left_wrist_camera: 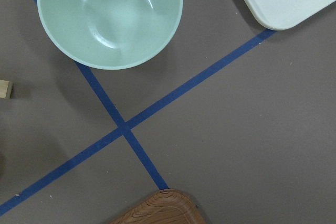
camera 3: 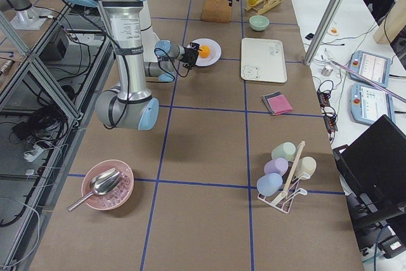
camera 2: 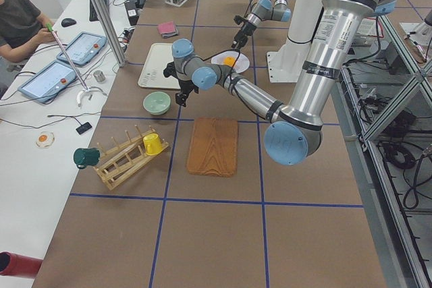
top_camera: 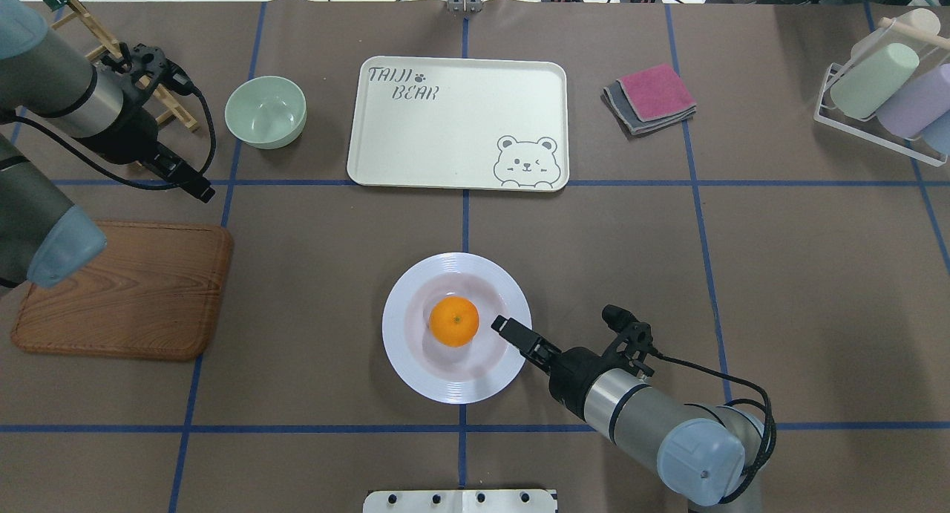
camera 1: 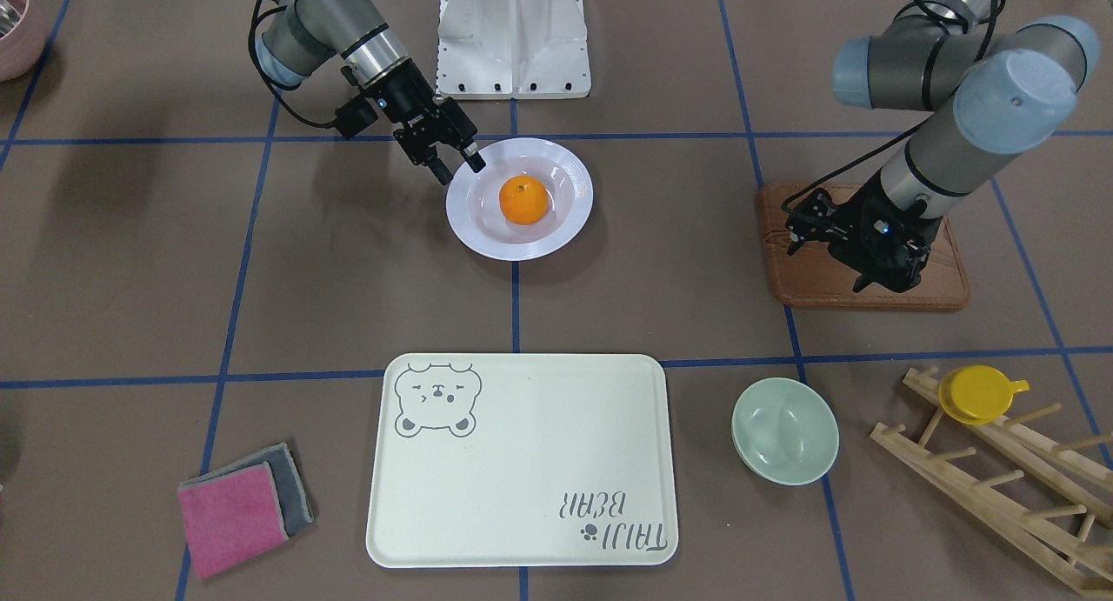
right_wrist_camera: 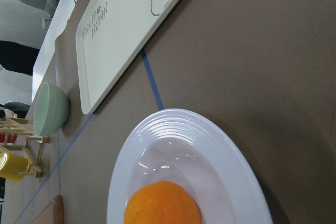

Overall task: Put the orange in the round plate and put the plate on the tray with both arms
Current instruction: 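Grip the plate rim nearest the robot with the right gripper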

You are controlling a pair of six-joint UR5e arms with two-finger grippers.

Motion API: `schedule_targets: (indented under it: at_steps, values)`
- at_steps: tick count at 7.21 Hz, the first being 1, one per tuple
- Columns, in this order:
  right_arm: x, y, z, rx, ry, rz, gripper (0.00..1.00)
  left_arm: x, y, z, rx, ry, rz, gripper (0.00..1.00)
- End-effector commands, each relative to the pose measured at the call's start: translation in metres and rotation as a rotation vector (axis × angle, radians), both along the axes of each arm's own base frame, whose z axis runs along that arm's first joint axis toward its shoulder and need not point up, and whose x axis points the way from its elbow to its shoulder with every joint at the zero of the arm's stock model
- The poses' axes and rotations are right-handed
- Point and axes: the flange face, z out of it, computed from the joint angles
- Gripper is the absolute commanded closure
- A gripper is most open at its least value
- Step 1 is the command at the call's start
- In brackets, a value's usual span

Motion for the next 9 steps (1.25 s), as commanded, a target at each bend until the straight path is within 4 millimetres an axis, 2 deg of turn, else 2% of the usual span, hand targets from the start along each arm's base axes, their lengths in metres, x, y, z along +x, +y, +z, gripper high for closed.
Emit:
schedule_targets:
  at_steps: [1, 3, 7, 8, 9]
  values:
    - [-0.001, -0.01, 0.008, -0.006, -0.006, -0.007, 0.0, 0.0, 0.0, 0.0, -0.001, 0.0, -0.001, 0.01]
    - [0.01, -0.019, -0.005, -0.002, -0.051, -0.006, 0.0, 0.001, 0.001, -0.001, -0.011, 0.002, -0.009, 0.01]
    - [0.003, -0.017, 0.005, -0.007, -0.029, -0.01, 0.01, 0.001, 0.001, -0.001, -0.011, 0.002, -0.009, 0.01]
    - [0.0, -0.016, 0.004, -0.009, -0.032, -0.013, 0.09, 0.001, 0.001, -0.001, -0.011, 0.002, -0.009, 0.01]
    - [-0.012, -0.013, -0.001, -0.009, -0.034, -0.018, 0.22, 0.0, 0.001, -0.003, -0.009, 0.004, -0.01, 0.01]
